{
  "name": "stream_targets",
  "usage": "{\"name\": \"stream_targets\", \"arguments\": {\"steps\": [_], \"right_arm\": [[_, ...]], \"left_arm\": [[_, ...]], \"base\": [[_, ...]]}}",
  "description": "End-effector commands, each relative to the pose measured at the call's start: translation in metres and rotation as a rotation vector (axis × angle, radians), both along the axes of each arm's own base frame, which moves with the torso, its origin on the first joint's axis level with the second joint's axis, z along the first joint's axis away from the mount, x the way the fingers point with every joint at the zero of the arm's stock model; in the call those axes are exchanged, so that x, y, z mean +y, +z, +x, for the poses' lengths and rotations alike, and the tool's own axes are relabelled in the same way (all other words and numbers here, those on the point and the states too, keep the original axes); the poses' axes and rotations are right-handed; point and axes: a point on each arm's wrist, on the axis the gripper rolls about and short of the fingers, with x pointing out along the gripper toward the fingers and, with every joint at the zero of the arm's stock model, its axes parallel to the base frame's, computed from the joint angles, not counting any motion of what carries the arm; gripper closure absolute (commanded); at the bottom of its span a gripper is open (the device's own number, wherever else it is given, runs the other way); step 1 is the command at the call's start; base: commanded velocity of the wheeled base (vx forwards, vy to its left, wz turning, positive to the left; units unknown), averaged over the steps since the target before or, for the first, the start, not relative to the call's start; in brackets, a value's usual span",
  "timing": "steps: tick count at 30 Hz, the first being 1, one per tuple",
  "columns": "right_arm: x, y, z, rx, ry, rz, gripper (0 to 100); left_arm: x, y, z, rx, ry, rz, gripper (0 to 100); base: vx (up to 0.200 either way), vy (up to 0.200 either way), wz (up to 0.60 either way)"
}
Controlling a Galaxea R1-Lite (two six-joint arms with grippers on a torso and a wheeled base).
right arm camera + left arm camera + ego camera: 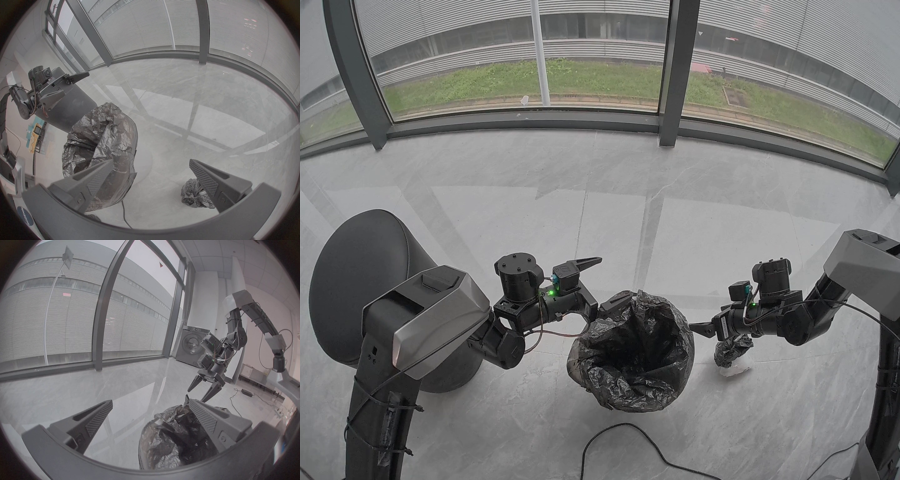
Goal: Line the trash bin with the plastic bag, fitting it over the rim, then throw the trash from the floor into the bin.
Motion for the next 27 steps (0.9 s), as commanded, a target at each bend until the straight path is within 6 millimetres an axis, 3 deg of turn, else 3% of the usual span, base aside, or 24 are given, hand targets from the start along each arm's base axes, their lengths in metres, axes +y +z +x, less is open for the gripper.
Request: {"name": "stream_targets", "arguments": {"steps": [1,8,11,13,18,22,27], "right_arm": [[0.010,0.026,-0.011,-0.053,0.031,0.014,0],[0.046,0.038,-0.036,-0.072,0.144,0.037,0],[0.057,0.036,-0.047,-0.064,0.194,0.072,0],[0.059,0.032,-0.053,-0.039,0.215,0.077,0],[0.061,-0.003,-0.077,0.110,0.265,0.053,0],[0.062,-0.028,-0.073,0.172,0.256,0.042,0],[0.070,-0.036,-0.060,0.160,0.276,0.057,0]], "left_arm": [[0.008,0.018,-0.024,0.061,0.037,-0.006,0],[0.004,0.002,-0.080,0.241,0.019,0.020,0],[0.006,0.005,-0.090,0.266,0.017,0.014,0],[0.007,0.006,-0.091,0.267,0.017,0.011,0],[0.011,0.016,-0.092,0.248,0.025,0.002,0],[0.016,0.017,-0.094,0.258,0.035,0.004,0],[0.023,0.013,-0.095,0.274,0.049,0.011,0]], "base": [[0.000,0.000,0.00],[0.000,0.000,0.00],[0.000,0.000,0.00],[0.000,0.000,0.00],[0.000,0.000,0.00],[0.000,0.000,0.00],[0.000,0.000,0.00]]}}
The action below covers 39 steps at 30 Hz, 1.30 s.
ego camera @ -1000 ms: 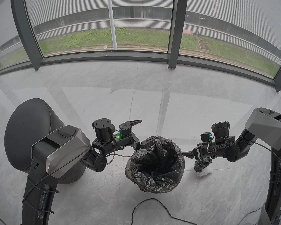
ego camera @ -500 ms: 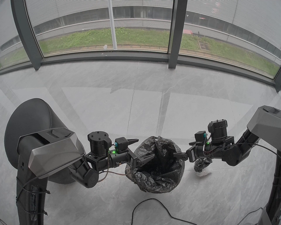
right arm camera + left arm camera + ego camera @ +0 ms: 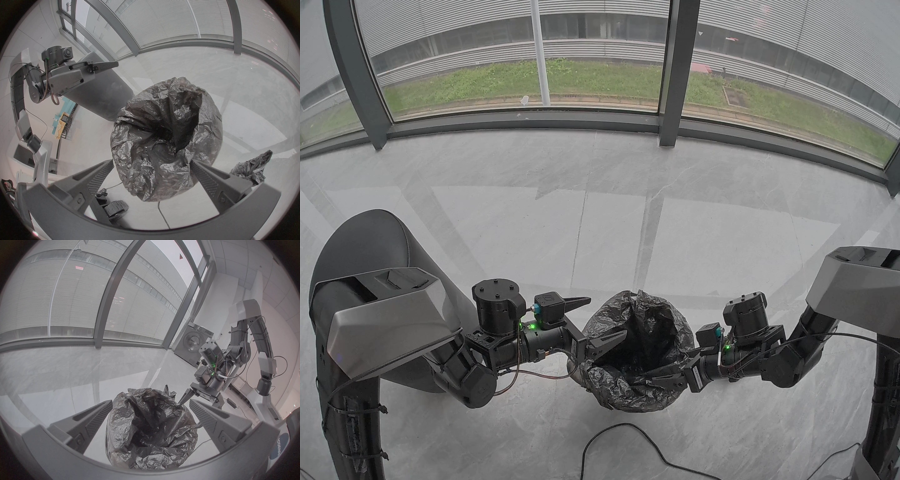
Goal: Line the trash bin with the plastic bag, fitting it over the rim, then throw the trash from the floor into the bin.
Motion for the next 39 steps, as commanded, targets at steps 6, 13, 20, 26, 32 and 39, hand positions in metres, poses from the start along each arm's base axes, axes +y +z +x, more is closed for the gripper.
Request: {"name": "stream_targets", "arguments": {"steps": [6,13,20,26,32,39], "right_arm": [[0.011,-0.030,0.018,0.029,0.019,-0.005,0],[0.018,-0.034,0.019,-0.001,0.032,0.011,0],[0.019,-0.001,0.016,-0.070,0.037,0.041,0],[0.010,0.025,-0.001,-0.094,0.034,0.051,0],[-0.014,0.022,-0.015,-0.053,-0.013,0.028,0],[-0.046,0.021,0.000,-0.088,-0.092,-0.003,0]], "left_arm": [[0.007,0.002,-0.002,0.004,0.013,0.002,0],[0.007,0.001,-0.003,0.007,0.013,0.003,0],[0.007,0.003,-0.004,0.003,0.011,0.001,0],[0.005,0.005,-0.006,0.003,0.006,-0.002,0],[-0.002,0.009,-0.008,0.032,0.066,-0.048,0],[-0.010,0.030,-0.034,0.167,0.139,-0.201,0]], "base": [[0.000,0.000,0.00],[0.000,0.000,0.00],[0.000,0.000,0.00],[0.000,0.000,0.00],[0.000,0.000,0.00],[-0.114,0.000,0.00]]}}
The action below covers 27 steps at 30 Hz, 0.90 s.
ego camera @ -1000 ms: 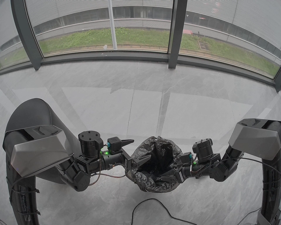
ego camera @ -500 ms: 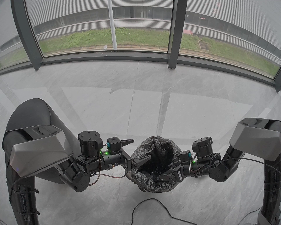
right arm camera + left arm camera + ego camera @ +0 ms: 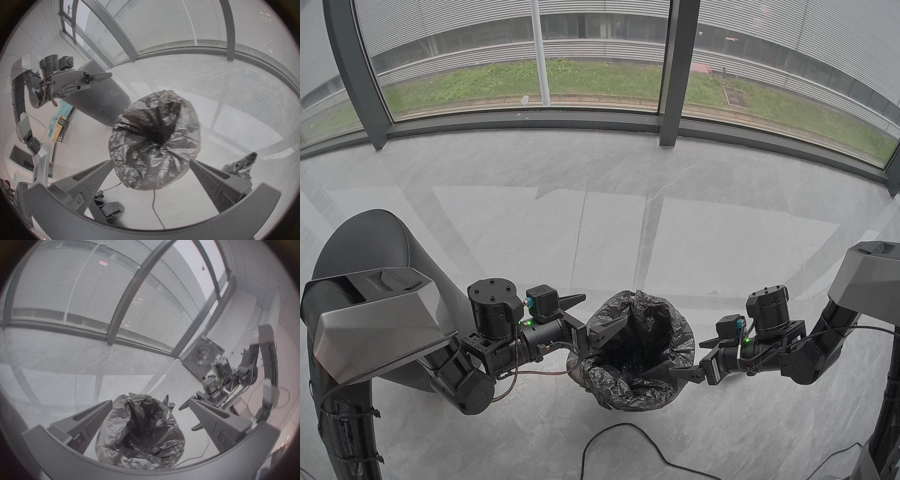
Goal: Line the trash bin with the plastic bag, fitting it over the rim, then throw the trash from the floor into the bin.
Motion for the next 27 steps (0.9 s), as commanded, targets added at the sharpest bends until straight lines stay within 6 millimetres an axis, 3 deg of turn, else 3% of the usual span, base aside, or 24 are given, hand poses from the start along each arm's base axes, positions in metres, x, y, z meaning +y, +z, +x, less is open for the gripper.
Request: {"name": "stream_targets", "arguments": {"steps": [1,11,17,24,27], "right_arm": [[-0.027,0.003,0.012,-0.043,-0.060,-0.024,0],[-0.056,-0.007,0.037,-0.102,-0.096,-0.090,0],[-0.082,-0.020,0.086,-0.185,-0.170,-0.119,0],[-0.117,-0.044,0.119,-0.210,-0.298,-0.239,0],[-0.128,-0.040,0.132,-0.212,-0.345,-0.287,0]], "left_arm": [[-0.009,0.019,-0.026,0.063,0.032,-0.086,0],[-0.007,0.009,-0.037,0.093,0.039,-0.077,0],[-0.011,0.008,-0.020,0.047,0.070,-0.111,0],[-0.002,0.003,-0.016,0.003,0.092,-0.117,0],[-0.002,0.000,-0.018,0.006,0.072,-0.107,0]], "base": [[-0.200,0.000,0.00],[-0.200,0.000,0.00],[0.000,0.000,0.00],[0.029,0.000,0.00],[0.200,0.000,0.00]]}}
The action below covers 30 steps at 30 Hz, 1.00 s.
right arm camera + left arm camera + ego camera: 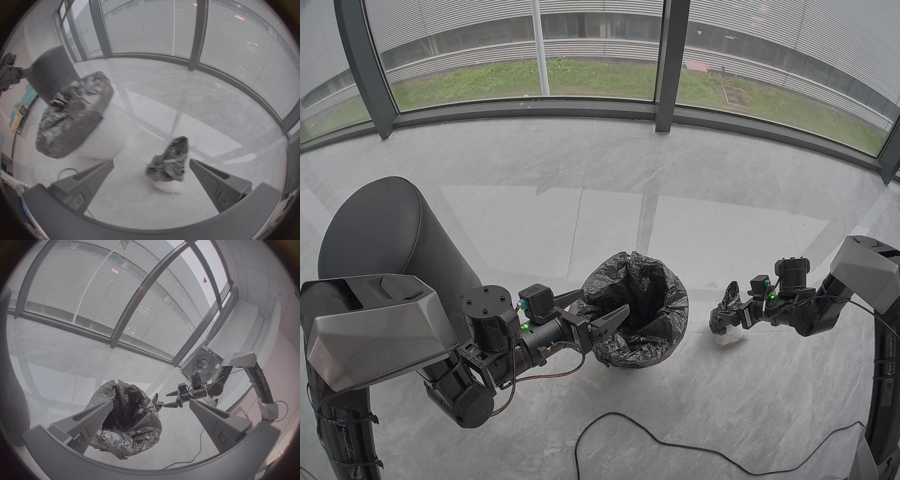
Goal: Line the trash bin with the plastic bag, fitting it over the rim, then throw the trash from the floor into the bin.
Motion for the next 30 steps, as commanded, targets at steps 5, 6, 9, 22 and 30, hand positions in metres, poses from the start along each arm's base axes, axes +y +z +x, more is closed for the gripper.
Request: {"name": "stream_targets", "arguments": {"steps": [5,6,9,22,30], "right_arm": [[-0.024,-0.013,0.042,0.012,-0.086,-0.063,0],[-0.022,-0.016,0.043,0.023,-0.082,-0.063,0],[-0.015,-0.022,0.044,0.053,-0.069,-0.069,0],[-0.010,-0.050,0.031,0.236,-0.103,-0.158,0],[-0.013,-0.045,0.054,0.213,-0.106,-0.150,0]], "left_arm": [[0.000,-0.013,0.003,-0.002,-0.002,0.017,0],[-0.001,-0.010,0.005,-0.026,0.004,0.020,0],[-0.004,0.000,0.014,-0.094,0.044,0.015,0],[-0.008,0.015,0.013,-0.150,0.045,0.002,0],[-0.008,0.015,0.013,-0.151,0.045,-0.001,0]], "base": [[0.200,0.000,0.00],[0.000,0.000,0.00],[0.000,0.000,0.00],[0.000,0.000,0.00],[0.000,0.000,0.00]]}}
